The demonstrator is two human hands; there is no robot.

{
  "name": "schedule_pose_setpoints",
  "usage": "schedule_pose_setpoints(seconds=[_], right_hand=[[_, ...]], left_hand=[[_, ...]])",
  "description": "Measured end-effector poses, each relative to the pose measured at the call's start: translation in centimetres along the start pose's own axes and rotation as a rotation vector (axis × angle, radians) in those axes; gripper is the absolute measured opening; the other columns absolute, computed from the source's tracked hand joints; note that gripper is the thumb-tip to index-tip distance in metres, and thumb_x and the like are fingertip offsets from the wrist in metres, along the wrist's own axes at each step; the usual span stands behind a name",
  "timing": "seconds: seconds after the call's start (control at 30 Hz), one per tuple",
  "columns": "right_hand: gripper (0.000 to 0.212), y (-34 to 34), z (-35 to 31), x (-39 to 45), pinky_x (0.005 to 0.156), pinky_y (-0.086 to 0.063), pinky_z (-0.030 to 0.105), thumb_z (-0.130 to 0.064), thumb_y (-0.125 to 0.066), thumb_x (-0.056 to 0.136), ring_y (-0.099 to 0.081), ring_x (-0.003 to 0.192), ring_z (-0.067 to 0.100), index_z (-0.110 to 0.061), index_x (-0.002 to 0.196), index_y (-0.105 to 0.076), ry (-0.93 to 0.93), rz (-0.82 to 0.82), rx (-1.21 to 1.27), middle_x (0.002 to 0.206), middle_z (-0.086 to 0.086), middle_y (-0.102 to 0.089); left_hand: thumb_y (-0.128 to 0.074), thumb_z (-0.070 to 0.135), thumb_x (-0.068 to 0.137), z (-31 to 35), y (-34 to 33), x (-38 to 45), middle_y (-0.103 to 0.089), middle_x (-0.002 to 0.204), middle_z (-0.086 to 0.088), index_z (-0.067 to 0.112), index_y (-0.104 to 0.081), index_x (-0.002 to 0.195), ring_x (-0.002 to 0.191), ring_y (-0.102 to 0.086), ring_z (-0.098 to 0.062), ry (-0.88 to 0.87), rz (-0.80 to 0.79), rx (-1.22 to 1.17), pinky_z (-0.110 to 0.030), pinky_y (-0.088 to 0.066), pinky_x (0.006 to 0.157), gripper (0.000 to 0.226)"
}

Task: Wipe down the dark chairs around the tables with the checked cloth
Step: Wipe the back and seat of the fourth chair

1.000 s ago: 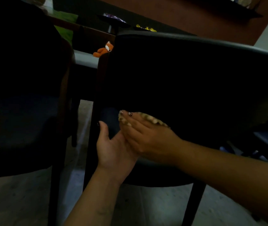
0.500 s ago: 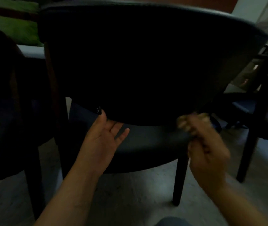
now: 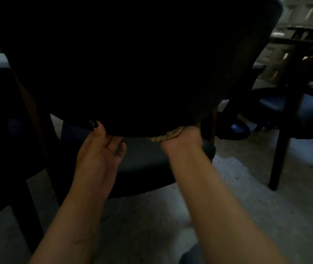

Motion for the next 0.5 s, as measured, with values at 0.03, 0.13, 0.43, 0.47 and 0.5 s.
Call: schedule_pose_setpoints(seconds=[0.03, 0.13, 0.43, 0.47, 0.5], right_hand=[[0.046, -0.1, -1.2, 0.1, 0.106, -0.036, 0.040, -0.023, -0.020, 0.100, -0.047, 0.128, 0.031, -0.015, 0.128, -0.055, 0.005, -0.049, 0.002, 0.138, 0.012, -0.052], [0.046, 1.0, -5.1, 1.6, 0.089, -0.047, 0.042, -0.032, -0.022, 0.101, -0.054, 0.118, 0.032, -0.019, 0.130, -0.055, 0.044, -0.017, -0.018, 0.130, 0.016, -0.057], [0.041, 2.4, -3.6, 2.7, 0.097, -0.047, 0.038, -0.017, -0.037, 0.091, -0.060, 0.111, 0.026, -0.015, 0.126, -0.059, 0.197, -0.151, 0.027, 0.119, 0.008, -0.065], [0.033, 3.0, -1.3, 2.2, 0.090, -0.049, 0.036, -0.017, -0.042, 0.087, -0.065, 0.098, 0.023, -0.013, 0.110, -0.065, 0.210, -0.180, -0.019, 0.104, 0.007, -0.070], [0.020, 3.4, 1.2, 1.5, 0.079, -0.050, 0.033, -0.017, -0.045, 0.085, -0.065, 0.080, 0.020, -0.014, 0.090, -0.065, 0.220, -0.164, -0.123, 0.083, 0.005, -0.069]], left_hand=[[-0.067, 0.054, 0.072, 0.1, 0.1, 0.0, -0.066, 0.108, 0.011, 0.029, -0.057, 0.116, 0.100, -0.064, -0.005, 0.002, -0.009, 0.019, -0.032, -0.042, 0.091, 0.052], [-0.047, 0.039, 0.091, -0.1, 0.6, 0.0, -0.070, 0.108, 0.011, 0.029, -0.059, 0.111, 0.104, -0.066, -0.006, 0.041, 0.049, 0.057, -0.032, -0.043, 0.089, 0.025], [-0.035, 0.027, 0.102, 1.8, 6.4, -0.5, -0.074, 0.108, 0.001, 0.019, -0.058, 0.111, 0.101, -0.070, -0.013, 0.117, 0.376, 0.002, -0.032, -0.044, 0.087, 0.025], [-0.036, 0.028, 0.102, 2.4, 7.0, -0.5, -0.074, 0.106, 0.002, 0.019, -0.058, 0.110, 0.100, -0.070, -0.013, 0.106, 0.416, -0.012, -0.031, -0.044, 0.086, 0.026], [-0.036, 0.029, 0.102, 2.9, 7.7, -0.5, -0.075, 0.103, 0.002, 0.019, -0.059, 0.108, 0.099, -0.070, -0.013, 0.098, 0.462, -0.017, -0.030, -0.044, 0.085, 0.026]])
Point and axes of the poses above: each hand's wrist, its own x-axis towards the middle knuckle, its own y-axis out of the back of the hand, z = x × y, the point moved 1 cm from there along x, towards the middle knuckle
